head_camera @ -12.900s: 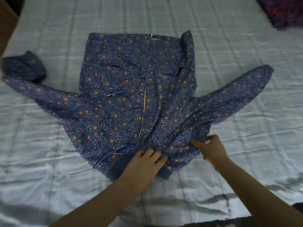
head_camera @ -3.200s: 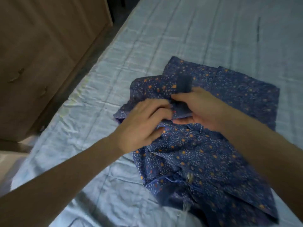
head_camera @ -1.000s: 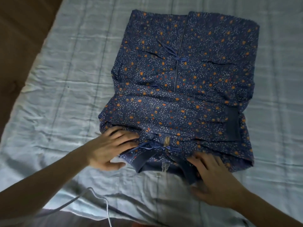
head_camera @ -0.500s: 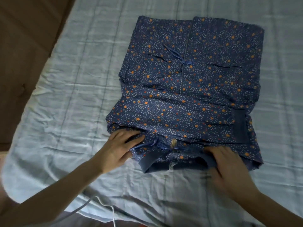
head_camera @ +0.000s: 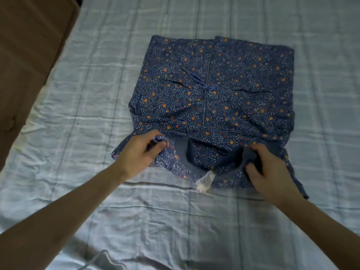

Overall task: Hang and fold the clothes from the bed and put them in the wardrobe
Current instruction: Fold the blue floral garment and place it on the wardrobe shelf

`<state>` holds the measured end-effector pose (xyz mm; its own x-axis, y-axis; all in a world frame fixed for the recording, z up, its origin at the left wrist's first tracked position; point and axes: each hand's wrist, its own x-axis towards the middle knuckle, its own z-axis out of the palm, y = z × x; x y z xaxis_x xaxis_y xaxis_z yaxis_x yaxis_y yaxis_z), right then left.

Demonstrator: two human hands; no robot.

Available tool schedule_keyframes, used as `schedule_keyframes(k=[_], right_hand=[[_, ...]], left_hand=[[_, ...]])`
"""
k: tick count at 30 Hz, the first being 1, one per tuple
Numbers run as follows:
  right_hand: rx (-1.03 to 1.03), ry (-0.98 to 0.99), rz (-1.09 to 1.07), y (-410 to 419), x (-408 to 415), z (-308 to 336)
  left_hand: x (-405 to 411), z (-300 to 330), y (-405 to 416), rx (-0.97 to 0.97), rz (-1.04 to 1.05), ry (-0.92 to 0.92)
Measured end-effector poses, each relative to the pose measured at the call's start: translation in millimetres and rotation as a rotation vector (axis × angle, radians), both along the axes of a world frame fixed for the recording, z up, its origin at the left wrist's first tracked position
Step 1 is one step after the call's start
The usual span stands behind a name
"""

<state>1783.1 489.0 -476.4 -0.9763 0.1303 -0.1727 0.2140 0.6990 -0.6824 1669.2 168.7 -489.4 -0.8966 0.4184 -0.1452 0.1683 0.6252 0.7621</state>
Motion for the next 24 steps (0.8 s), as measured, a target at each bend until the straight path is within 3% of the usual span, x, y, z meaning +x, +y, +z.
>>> schedule_keyframes(k=[4,7,9,13,18,24], right_hand=[[0.543,0.088,-0.079,3,-25,-37],[0.713,0.055,0.059,1,-30,-58],[0.731,0.085,0.164,-1,-31,-58],[0.719,0.179,0.208,-3,-14,-38],[0.708,0.156,0.232,21,32,-26],[0.761,-0.099,0.379,30,54,-37]], left_hand=[[-8,-25,21,-0.400,0.102,0.352],[-3,-41,25,-0.588,-0.248,0.608],[-4,-42,26,-0.620,-0.478,0.673],[0,-21,13,-0.664,-0.647,0.612],[9,-11,-25,-0.625,-0.793,0.642],[-21,-20,-38,-0.774,-0.803,0.387]])
